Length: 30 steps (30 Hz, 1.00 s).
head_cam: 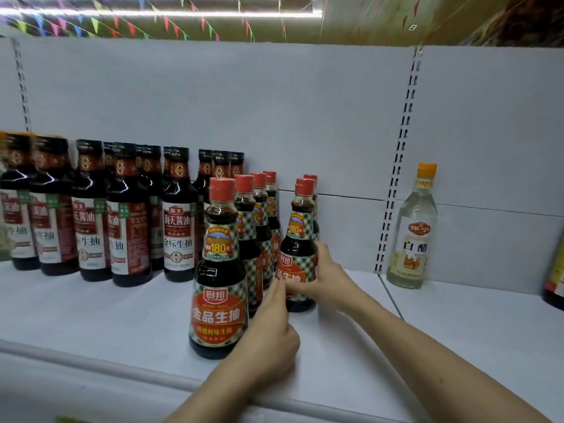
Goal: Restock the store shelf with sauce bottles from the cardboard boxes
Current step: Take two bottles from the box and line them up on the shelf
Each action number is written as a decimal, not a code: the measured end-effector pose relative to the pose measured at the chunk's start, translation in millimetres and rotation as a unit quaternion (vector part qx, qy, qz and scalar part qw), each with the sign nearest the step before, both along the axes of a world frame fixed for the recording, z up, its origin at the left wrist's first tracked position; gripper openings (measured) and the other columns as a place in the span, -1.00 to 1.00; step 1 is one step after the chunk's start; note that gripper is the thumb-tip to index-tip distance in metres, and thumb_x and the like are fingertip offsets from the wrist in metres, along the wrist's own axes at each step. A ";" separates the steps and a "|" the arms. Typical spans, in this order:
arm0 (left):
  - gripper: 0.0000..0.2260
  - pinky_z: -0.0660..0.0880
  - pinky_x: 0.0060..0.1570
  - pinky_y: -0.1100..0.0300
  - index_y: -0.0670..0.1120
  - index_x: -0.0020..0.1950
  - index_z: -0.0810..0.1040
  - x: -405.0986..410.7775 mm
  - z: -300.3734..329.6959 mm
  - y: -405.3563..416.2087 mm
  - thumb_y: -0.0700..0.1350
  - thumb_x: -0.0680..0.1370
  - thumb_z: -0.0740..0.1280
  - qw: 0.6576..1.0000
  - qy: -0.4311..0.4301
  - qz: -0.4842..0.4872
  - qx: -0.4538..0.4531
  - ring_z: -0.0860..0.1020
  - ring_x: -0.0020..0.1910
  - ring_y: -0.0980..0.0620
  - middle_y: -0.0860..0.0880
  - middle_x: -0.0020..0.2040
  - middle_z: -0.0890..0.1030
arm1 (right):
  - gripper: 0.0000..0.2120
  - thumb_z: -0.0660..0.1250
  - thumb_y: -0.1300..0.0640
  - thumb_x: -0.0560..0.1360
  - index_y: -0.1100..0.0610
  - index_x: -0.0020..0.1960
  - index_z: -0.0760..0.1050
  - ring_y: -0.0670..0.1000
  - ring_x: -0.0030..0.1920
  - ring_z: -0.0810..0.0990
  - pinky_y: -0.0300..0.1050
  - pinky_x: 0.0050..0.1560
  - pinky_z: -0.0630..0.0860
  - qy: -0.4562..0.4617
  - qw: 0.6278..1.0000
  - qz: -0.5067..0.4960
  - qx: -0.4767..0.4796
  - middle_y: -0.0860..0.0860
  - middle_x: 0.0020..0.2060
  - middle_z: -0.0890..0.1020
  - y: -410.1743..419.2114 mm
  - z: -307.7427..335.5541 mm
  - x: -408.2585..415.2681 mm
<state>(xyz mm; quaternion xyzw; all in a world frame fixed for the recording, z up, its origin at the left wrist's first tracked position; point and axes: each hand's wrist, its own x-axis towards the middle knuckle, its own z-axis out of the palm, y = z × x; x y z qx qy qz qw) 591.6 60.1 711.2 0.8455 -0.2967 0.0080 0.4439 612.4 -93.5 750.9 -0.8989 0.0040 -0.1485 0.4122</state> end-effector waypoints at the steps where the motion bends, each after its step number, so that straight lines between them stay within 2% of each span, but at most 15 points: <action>1: -0.36 -0.10 0.50 0.24 -0.04 0.59 -0.17 0.2 0.0 0.2 -0.29 0.59 0.06 1.000 0.007 0.005 0.002 -0.10 0.55 0.15 0.07 0.59 -0.11 | -0.07 0.55 -0.12 0.31 0.02 0.46 0.06 0.01 0.20 0.54 -0.06 0.22 0.51 0.002 1.000 -0.013 -0.005 0.01 0.28 0.50 0.3 -1.5 3.8; 5: -0.35 -0.14 0.46 0.27 -0.04 0.58 -0.23 -1.8 2.9 0.6 -0.30 0.58 0.04 1.000 0.029 0.004 0.003 -0.15 0.55 0.15 0.07 0.58 -0.20 | -0.16 0.55 -0.17 0.30 0.09 0.35 0.14 0.05 0.22 0.53 0.03 0.23 0.52 0.011 0.998 -0.056 -0.020 0.04 0.27 0.49 2.2 -3.8 16.3; 12: -0.35 -0.15 0.44 0.27 -0.08 0.58 -0.22 -6.2 7.8 1.8 -0.30 0.57 0.04 0.999 0.045 0.006 0.016 -0.18 0.55 0.13 0.04 0.58 -0.22 | -0.10 0.54 -0.19 0.31 0.15 0.42 0.15 0.08 0.31 0.42 0.02 0.30 0.44 0.011 0.996 -0.073 -0.054 0.07 0.31 0.37 2.2 -2.8 26.4; 15: -0.34 -0.14 0.45 0.27 -0.07 0.58 -0.21 -8.2 10.2 2.3 -0.31 0.57 0.05 0.999 0.046 0.004 0.016 -0.16 0.55 0.12 0.04 0.59 -0.18 | -0.18 0.54 -0.16 0.31 0.11 0.39 0.23 0.07 0.27 0.48 0.05 0.29 0.47 0.016 0.996 -0.063 -0.060 0.05 0.27 0.47 -1.5 -0.3 28.6; 18: -0.36 -0.13 0.45 0.26 -0.10 0.59 -0.17 -9.0 10.3 2.4 -0.30 0.57 0.05 0.999 0.047 0.002 0.018 -0.14 0.56 0.10 0.02 0.59 -0.16 | -0.31 0.53 -0.04 0.38 0.11 0.36 0.28 0.06 0.23 0.53 -0.05 0.23 0.49 0.022 0.997 -0.057 -0.053 0.05 0.24 0.54 -2.0 2.9 27.3; 21: -0.37 -0.12 0.46 0.24 -0.12 0.59 -0.13 -8.5 9.9 2.6 -0.31 0.57 0.05 0.998 0.051 0.006 0.020 -0.14 0.56 0.09 0.01 0.60 -0.15 | -0.26 0.52 -0.01 0.39 0.17 0.39 0.21 0.08 0.24 0.53 -0.10 0.16 0.47 0.029 0.996 -0.075 -0.033 0.08 0.28 0.51 -1.6 3.2 24.3; 25: -0.38 -0.10 0.48 0.22 -0.12 0.59 -0.09 -10.4 11.9 2.8 -0.33 0.56 0.05 0.998 0.053 0.015 0.009 -0.14 0.56 0.08 0.01 0.60 -0.14 | -0.26 0.52 -0.05 0.39 0.15 0.41 0.24 0.09 0.24 0.53 -0.05 0.24 0.48 0.039 0.995 -0.076 -0.048 0.08 0.28 0.52 5.9 4.0 17.0; 27: -0.37 -0.07 0.50 0.19 -0.12 0.59 -0.08 -11.6 12.1 3.7 -0.33 0.55 0.06 0.998 0.054 0.009 0.012 -0.09 0.57 0.06 -0.01 0.60 -0.10 | -0.30 0.50 -0.12 0.39 0.08 0.40 0.31 0.07 0.24 0.53 -0.03 0.26 0.48 0.034 0.995 -0.075 -0.056 0.05 0.25 0.55 11.1 -0.5 8.0; 30: -0.39 0.13 0.46 0.18 -0.08 0.57 0.03 -14.7 14.6 3.8 -0.30 0.54 0.11 0.998 0.057 -0.006 -0.005 0.18 0.51 -0.03 -0.04 0.56 0.16 | -0.31 0.39 -0.25 0.43 0.10 0.40 0.31 0.12 0.35 0.43 0.02 0.32 0.41 0.006 0.995 -0.085 -0.057 0.10 0.31 0.47 17.5 -5.6 -14.0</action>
